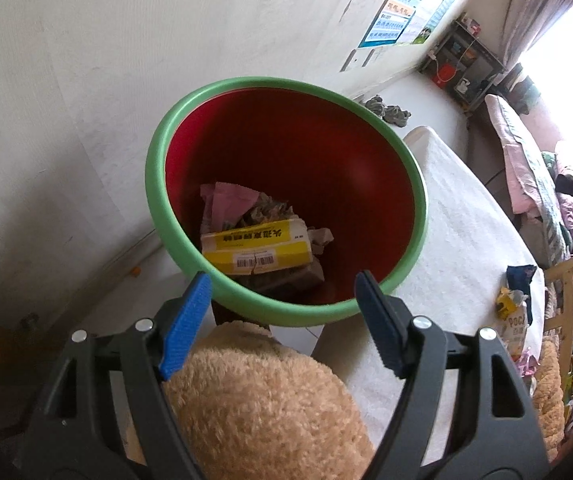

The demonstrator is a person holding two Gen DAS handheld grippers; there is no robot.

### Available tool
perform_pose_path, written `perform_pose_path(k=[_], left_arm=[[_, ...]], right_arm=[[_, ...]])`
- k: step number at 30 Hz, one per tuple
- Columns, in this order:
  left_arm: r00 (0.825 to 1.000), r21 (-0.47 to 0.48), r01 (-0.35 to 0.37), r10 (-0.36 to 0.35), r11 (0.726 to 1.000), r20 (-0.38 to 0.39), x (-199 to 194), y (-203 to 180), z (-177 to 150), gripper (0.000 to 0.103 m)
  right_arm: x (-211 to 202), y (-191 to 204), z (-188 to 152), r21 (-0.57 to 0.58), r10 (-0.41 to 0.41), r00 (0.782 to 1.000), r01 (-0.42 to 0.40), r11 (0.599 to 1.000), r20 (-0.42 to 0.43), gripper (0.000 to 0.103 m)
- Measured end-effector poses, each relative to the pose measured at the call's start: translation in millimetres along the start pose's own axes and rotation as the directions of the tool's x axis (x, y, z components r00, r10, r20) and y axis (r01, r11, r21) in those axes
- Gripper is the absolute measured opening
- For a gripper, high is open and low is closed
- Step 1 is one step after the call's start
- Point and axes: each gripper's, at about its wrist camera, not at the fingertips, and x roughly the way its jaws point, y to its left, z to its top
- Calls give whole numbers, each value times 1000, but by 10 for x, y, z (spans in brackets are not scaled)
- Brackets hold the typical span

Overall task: Collect trash
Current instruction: 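Return the left tool to the table while the right grasps the white patterned paper cup, then move the left tool down to the dark brown box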

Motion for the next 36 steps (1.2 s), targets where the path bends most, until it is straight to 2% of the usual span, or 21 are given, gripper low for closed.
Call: perform_pose_path(k=[6, 10, 13, 17, 19, 20, 22, 26, 30, 33, 36], left_arm=[[1000, 80, -5, 5, 997, 10, -96, -361, -199, 71], [1000, 215, 16, -17, 976, 1, -81, -794, -398, 71], [998, 267, 55, -51, 962, -23, -57, -996, -546, 71], [998, 309, 54, -45, 950, -38, -28, -1163, -679, 71], [998, 329, 53, -44, 943, -34, -38, -1233, -721, 71], [998, 340, 55, -45, 939, -36, -38, -1266, -745, 71], [998, 367, 57, -43, 928, -47, -19, -1366, -809, 71], [997, 430, 63, -37, 901, -68, 41, -1597, -931, 71], [995, 509, 74, -32, 857, -92, 138, -1903, -1090, 71], [992, 546, 100, -39, 832, -123, 252, -2103, -1213, 71], [992, 584, 88, -21, 807, -121, 366, -2254, -1299, 71]], right_arm=[[86, -850, -204, 164, -133, 988, 144, 976, -73, 78], [424, -1166, -357, 292, -102, 978, 153, 944, -181, 78], [616, -1225, -480, 300, -116, 961, 192, 934, -252, 78], [663, -1200, -546, 254, -156, 943, 235, 938, -294, 78], [598, -1212, -575, 268, -147, 949, 224, 937, -280, 76], [571, -1211, -591, 269, -139, 951, 215, 939, -275, 62], [555, -1206, -639, 267, -120, 954, 196, 944, -275, 42], [577, -1081, -660, 237, -54, 962, 119, 964, -266, 41], [604, -836, -749, 182, 32, 948, 28, 983, -318, 41], [547, -767, -838, 178, 46, 944, 13, 984, -325, 42], [425, -896, -870, 245, 57, 953, 19, 969, -297, 42]])
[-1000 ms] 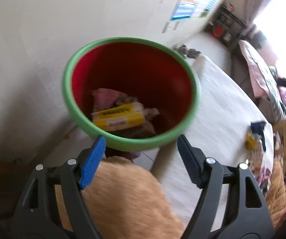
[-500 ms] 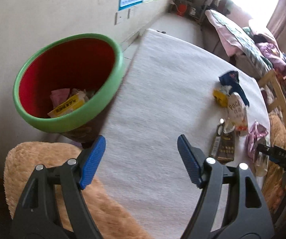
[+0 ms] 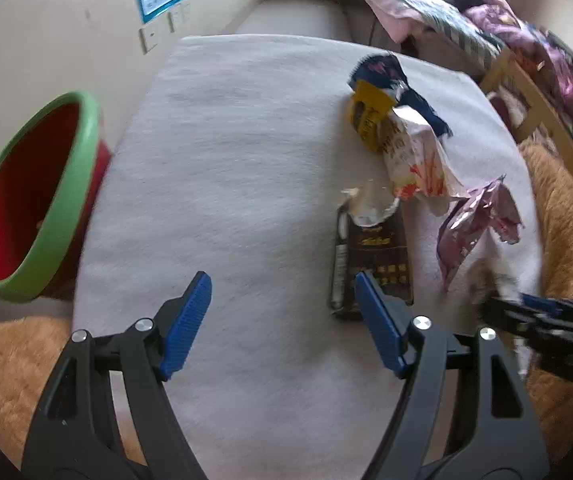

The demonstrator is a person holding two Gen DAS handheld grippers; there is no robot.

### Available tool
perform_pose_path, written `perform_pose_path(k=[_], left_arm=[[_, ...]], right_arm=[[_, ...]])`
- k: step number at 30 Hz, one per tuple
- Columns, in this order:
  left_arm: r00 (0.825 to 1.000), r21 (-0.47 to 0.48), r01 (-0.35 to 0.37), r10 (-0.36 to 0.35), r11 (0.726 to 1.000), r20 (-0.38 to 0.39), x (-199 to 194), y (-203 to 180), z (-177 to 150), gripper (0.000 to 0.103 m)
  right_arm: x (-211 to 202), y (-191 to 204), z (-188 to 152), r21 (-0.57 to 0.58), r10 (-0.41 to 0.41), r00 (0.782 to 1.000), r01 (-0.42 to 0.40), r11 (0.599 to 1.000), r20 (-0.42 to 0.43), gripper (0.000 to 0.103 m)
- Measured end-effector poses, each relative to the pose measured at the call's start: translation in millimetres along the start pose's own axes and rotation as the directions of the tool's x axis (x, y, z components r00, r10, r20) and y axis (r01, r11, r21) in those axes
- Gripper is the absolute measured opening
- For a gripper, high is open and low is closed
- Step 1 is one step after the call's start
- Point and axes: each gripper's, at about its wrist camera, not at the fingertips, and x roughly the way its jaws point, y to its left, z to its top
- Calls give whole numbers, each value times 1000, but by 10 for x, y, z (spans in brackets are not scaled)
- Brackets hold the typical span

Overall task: Collect trash
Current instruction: 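Move the left tool down to the dark brown box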

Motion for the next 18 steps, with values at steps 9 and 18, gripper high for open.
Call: perform_pose_path(k=[9, 18], left_arm=[[1000, 66, 17, -17, 998, -7, 207, -191, 100, 61], [999, 41, 40, -39, 998, -22, 210, -316, 162, 74]], right_arm=[[-36, -165, -37, 88, 39, 999, -40, 995, 16, 42], [18, -91, -68, 58, 29, 999, -30, 998, 17, 42]])
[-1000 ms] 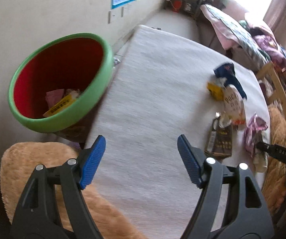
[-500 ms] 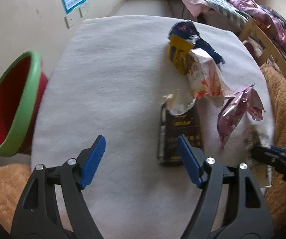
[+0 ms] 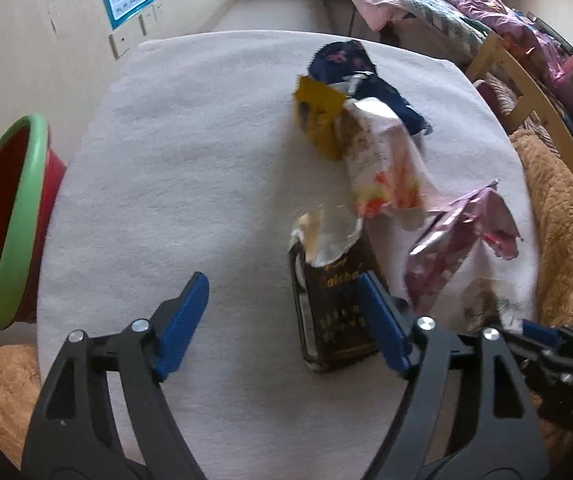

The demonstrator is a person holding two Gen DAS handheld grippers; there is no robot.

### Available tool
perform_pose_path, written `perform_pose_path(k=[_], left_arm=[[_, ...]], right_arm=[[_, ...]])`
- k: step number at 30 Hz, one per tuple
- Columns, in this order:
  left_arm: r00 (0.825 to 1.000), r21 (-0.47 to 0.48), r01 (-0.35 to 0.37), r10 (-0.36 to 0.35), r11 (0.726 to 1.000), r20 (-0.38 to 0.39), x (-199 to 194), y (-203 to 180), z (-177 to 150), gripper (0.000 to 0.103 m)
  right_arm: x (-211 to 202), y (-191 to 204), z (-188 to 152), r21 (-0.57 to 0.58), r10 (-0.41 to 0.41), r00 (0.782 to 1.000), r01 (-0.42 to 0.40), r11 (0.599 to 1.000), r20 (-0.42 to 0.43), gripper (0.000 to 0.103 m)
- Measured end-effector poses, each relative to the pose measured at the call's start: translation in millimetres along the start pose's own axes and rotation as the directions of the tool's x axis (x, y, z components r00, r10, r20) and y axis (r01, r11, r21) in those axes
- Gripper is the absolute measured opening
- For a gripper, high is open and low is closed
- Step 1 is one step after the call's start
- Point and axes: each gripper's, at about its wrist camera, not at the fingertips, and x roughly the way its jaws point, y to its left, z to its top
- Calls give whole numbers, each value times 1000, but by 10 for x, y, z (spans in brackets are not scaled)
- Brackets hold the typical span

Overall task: Collect trash
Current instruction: 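Move the left tool down to the dark brown box, then close the left tool on the dark brown box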

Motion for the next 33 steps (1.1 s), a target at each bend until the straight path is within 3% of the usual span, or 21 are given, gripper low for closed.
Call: perform_pose_path(k=[3, 5, 11, 15, 18, 20, 23, 29, 33], left_arm=[[1000, 20, -23, 23, 1000, 4, -3, -47, -11, 72], [1000, 25, -17, 17, 1000, -15, 5, -16, -30, 52], [995, -46, 88, -90, 995, -38, -67, 159, -117, 28], [992, -45, 118, -120, 992, -39, -168, 162, -162, 22], [993, -49, 120, -121, 992, -11, -249, 151, -165, 25], [993, -44, 122, -122, 992, 5, -279, 128, -141, 47], [996, -15, 91, -91, 996, 19, -263, 62, -130, 63], [996, 4, 82, -82, 997, -30, -28, -86, -94, 76], [996, 4, 87, -86, 996, -28, -12, -135, -103, 75]], right_arm=[[-11, -1, -4, 2, 2, 1000, -2, 1000, 1, 43], [15, -4, 5, 5, 5, 1000, -5, 1000, 3, 43], [11, -26, -3, 9, 7, 1000, -7, 1000, 3, 43], [23, -20, 1, 9, 4, 1000, -4, 1000, 0, 43], [18, -16, 9, 10, 2, 1000, -2, 1000, 1, 43], [13, -10, 10, 10, 2, 1000, -2, 1000, 6, 43], [8, -21, 6, 13, 4, 1000, -4, 1000, 10, 43], [-38, -54, -12, 17, 19, 1000, -20, 1000, 19, 43], [-50, -72, -27, 15, 26, 999, -27, 1000, 18, 43]])
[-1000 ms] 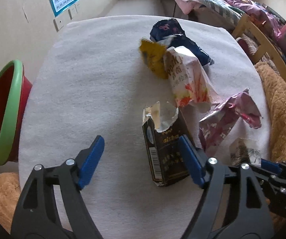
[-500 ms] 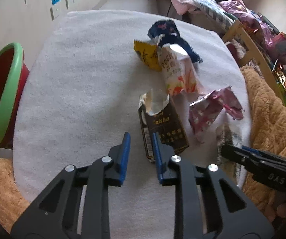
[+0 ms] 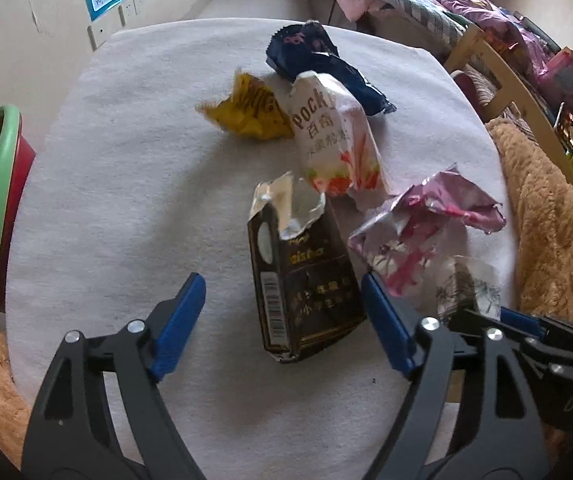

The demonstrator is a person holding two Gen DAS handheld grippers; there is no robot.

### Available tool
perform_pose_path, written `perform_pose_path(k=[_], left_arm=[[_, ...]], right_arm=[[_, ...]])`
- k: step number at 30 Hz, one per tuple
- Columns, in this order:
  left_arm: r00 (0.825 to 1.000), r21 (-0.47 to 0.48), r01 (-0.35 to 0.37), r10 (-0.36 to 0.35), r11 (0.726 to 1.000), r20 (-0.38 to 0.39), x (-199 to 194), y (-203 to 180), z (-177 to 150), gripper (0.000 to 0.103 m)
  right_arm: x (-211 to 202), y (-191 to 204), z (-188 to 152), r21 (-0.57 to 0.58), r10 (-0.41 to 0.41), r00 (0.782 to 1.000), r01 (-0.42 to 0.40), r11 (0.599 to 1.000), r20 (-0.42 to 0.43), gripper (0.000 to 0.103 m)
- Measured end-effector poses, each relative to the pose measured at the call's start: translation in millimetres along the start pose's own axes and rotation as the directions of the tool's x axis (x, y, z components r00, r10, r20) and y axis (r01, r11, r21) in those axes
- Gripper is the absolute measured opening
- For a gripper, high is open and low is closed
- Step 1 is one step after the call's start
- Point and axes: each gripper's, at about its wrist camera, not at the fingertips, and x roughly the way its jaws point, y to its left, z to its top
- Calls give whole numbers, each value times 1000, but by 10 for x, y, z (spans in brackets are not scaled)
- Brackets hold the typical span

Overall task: Collect trash
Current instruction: 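Close the left tool on the dark brown box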

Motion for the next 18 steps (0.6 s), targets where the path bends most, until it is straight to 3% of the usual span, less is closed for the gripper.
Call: perform_pose_path(k=[2, 6, 13, 18], left_arm=[[1000, 7, 11, -11, 1000, 6, -46, 7, -12, 61], [1000, -18, 25, -25, 1000, 0, -79, 72, -3, 59], [993, -144, 77, -63, 987, 97, -259, 264, -14, 78], [997, -151, 24, -12, 988, 79, -214, 283, 8, 82]], right_arm=[[-6, -7, -2, 2, 3, 1000, -3, 1000, 1, 43], [-7, -2, -10, -3, 3, 1000, -3, 1000, -1, 43], [-2, 4, -4, -6, 0, 1000, -1, 1000, -8, 43], [24, 32, -13, -11, 8, 1000, -8, 1000, -21, 43]])
